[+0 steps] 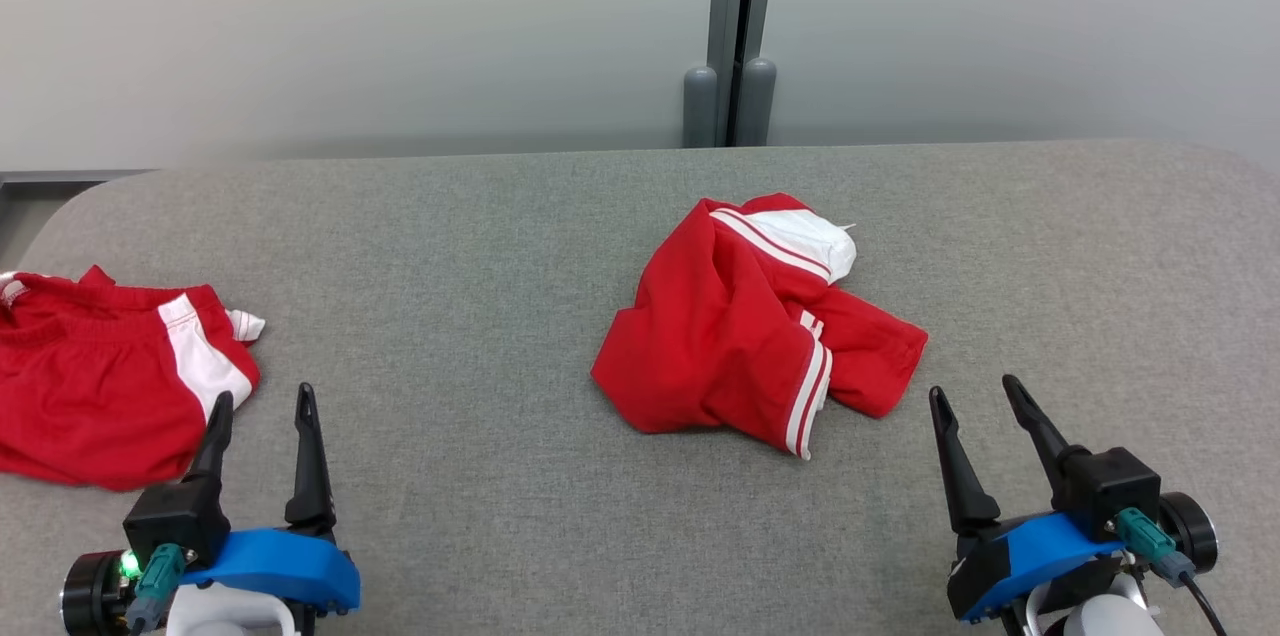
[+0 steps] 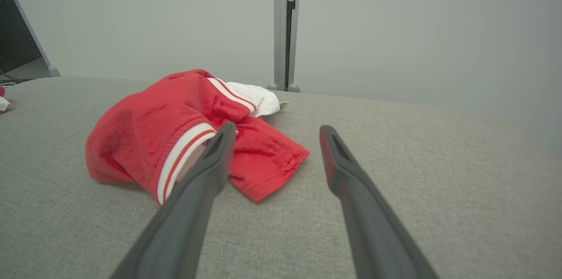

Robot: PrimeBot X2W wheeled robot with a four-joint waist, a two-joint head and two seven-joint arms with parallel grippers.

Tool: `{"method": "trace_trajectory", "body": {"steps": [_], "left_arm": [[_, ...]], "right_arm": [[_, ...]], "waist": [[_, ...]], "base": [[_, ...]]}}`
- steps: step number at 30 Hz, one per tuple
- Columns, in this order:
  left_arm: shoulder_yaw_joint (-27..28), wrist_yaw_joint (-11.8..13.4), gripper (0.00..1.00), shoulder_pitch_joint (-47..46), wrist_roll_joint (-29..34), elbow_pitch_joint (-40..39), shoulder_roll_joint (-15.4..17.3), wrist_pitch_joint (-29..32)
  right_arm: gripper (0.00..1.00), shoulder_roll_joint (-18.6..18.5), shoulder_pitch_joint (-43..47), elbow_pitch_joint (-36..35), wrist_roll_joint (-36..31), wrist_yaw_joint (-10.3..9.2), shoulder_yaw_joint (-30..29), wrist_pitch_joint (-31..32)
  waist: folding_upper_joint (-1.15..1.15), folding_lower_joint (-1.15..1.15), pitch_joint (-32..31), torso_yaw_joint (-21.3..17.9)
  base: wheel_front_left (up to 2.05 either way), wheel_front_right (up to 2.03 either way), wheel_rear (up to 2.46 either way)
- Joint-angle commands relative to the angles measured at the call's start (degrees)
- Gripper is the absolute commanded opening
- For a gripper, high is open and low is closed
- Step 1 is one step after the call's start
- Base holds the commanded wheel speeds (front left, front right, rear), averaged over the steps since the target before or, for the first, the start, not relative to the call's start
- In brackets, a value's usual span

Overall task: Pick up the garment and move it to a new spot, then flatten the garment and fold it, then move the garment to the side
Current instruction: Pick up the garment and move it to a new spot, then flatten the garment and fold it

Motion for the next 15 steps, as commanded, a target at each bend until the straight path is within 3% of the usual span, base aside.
{"method": "trace_trajectory", "body": {"steps": [1,15], "left_arm": [[-0.12,-0.40,1.00,0.88,0.44,0.65,-0.20,-0.17],[1.05,-1.52,1.00,1.98,2.03,3.32,-0.87,-0.17]], "right_arm": [[1.00,-0.14,1.07,0.91,-0.41,0.01,-0.05,-0.22],[1.00,-0.12,1.69,4.12,-0.11,0.01,0.37,-0.22]], "waist": [[0.00,0.00,-0.61,-0.36],[0.00,0.00,-2.91,-1.47]], "base": [[0.00,0.00,0.00],[0.00,0.00,0.00]]}}
